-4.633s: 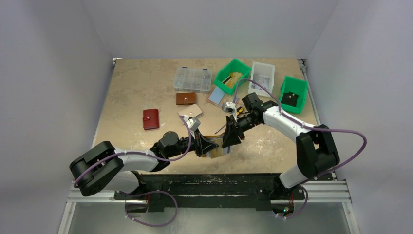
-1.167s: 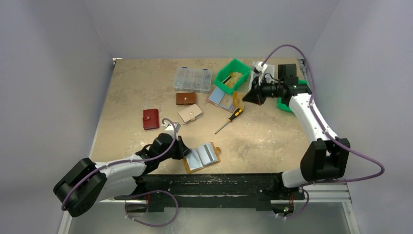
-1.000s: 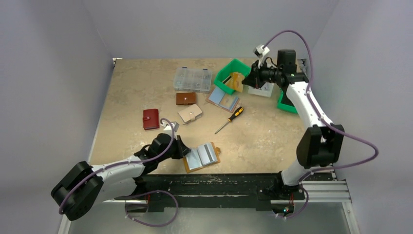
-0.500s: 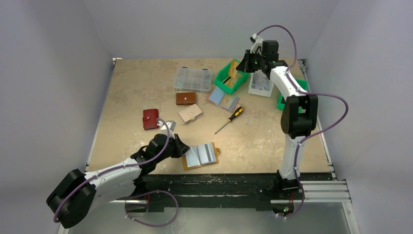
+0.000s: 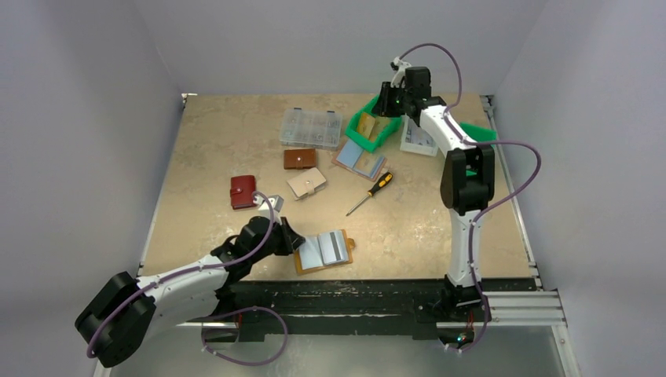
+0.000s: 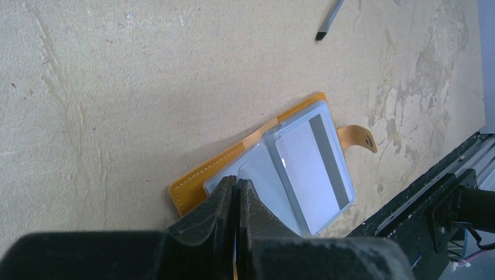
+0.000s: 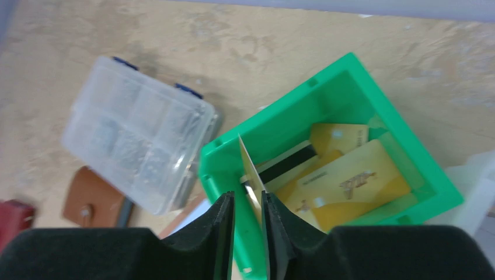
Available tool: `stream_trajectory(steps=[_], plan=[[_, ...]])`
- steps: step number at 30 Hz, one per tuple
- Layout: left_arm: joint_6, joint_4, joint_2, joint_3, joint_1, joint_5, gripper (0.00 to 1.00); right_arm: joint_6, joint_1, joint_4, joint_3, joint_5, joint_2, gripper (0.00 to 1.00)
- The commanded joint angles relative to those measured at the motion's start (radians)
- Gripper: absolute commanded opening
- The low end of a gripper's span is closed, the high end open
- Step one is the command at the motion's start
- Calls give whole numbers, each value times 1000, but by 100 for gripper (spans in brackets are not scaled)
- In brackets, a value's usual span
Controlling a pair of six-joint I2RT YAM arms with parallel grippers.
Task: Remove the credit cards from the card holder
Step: Place the credit card in the storage box.
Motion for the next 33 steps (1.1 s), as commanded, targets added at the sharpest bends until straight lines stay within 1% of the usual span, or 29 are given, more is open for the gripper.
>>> stream_trajectory(steps=[1, 3, 4, 8, 10, 12, 15, 17, 21, 23, 26, 28, 31, 32, 33], plan=[[-6, 6, -13, 13, 6, -4, 3, -78, 10, -19, 76, 243, -47, 37], [-6, 2, -25, 13, 6, -4, 3, -119, 6, -10, 64, 293, -84, 42], [-5, 1, -28, 15, 5, -4, 3, -134, 3, -6, 54, 306, -106, 44], [0, 3, -21, 22, 5, 4, 3, -165, -6, 55, -47, 306, -222, 45], [4, 4, -18, 24, 6, 9, 3, -196, -7, 81, -128, 219, -301, 46], [7, 11, -15, 24, 5, 10, 3, -285, -7, 63, -201, 58, -383, 47], [21, 21, -9, 29, 6, 28, 3, -459, -6, -36, -319, -218, -501, 47], [32, 25, -1, 36, 5, 43, 3, -551, -7, -100, -402, -334, -599, 47], [62, 34, 29, 56, 6, 63, 0, -716, -7, -247, -551, -514, -738, 49], [79, 28, 53, 69, 6, 69, 0, -825, -7, -365, -606, -567, -793, 49], [102, 0, 89, 95, 6, 62, 0, -965, -6, -481, -705, -638, -851, 50], [112, -34, 103, 114, 6, 41, 0, -1112, -5, -563, -768, -684, -870, 50], [111, -98, 90, 134, 6, -13, 0, -1206, -5, -672, -831, -739, -865, 50], [108, -120, 78, 139, 6, -30, 1, -1250, -5, -704, -839, -738, -866, 50], [104, -140, 63, 142, 6, -48, 7, -1256, -5, -711, -845, -728, -871, 50]])
